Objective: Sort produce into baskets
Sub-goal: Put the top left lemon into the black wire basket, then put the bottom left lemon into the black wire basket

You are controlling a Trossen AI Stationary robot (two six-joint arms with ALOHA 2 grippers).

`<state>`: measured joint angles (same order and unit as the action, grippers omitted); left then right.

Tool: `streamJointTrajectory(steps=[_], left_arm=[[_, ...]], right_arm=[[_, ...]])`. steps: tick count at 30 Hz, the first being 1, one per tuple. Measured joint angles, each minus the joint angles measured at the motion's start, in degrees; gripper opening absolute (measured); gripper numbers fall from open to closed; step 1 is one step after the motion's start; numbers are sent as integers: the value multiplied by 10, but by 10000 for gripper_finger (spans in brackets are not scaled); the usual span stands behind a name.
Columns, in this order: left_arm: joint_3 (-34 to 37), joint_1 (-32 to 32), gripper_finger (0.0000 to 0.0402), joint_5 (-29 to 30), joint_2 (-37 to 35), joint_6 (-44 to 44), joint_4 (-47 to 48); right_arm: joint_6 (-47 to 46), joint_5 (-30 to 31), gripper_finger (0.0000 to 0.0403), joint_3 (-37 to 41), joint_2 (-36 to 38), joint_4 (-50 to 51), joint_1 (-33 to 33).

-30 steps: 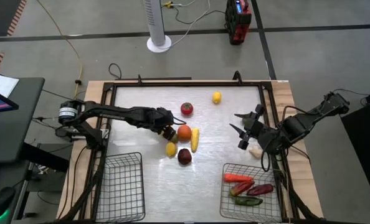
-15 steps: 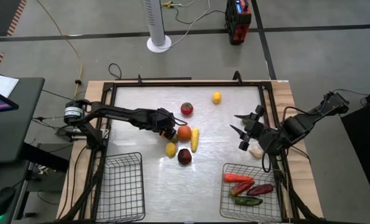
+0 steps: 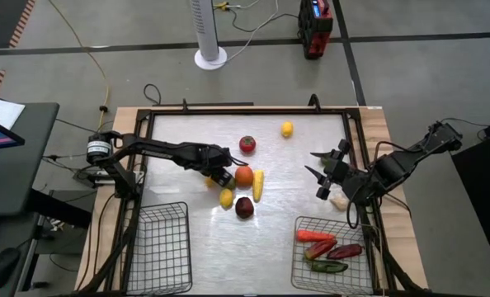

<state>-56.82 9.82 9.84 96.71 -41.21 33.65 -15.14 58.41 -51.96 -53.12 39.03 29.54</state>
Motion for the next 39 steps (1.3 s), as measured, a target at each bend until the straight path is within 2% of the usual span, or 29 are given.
streamJointTrajectory(steps=[5,9,12,15,20,29,34,39], left_arm=[[-2,0,122,-19,0,14,6],[-23,0,81,-19,0,45,13],[-56,0,68,-21,0,61,51],[-100,0,71,-30,-1,79,117],[-144,-20,119,-35,-1,112,204],[-132,-79,269,-42,-1,213,223],[-132,-111,324,17,-1,378,231],[-132,-140,333,54,-1,595,228]], right_arm=[[-3,0,225,0,-1,0,0],[-8,0,225,0,-1,0,0],[-11,0,225,0,-1,2,0],[-18,0,225,0,-1,10,0],[-19,0,225,0,-1,13,0],[-19,-4,225,0,-3,14,0],[-19,-4,225,0,-10,13,0],[-15,-4,225,0,-17,13,-1]])
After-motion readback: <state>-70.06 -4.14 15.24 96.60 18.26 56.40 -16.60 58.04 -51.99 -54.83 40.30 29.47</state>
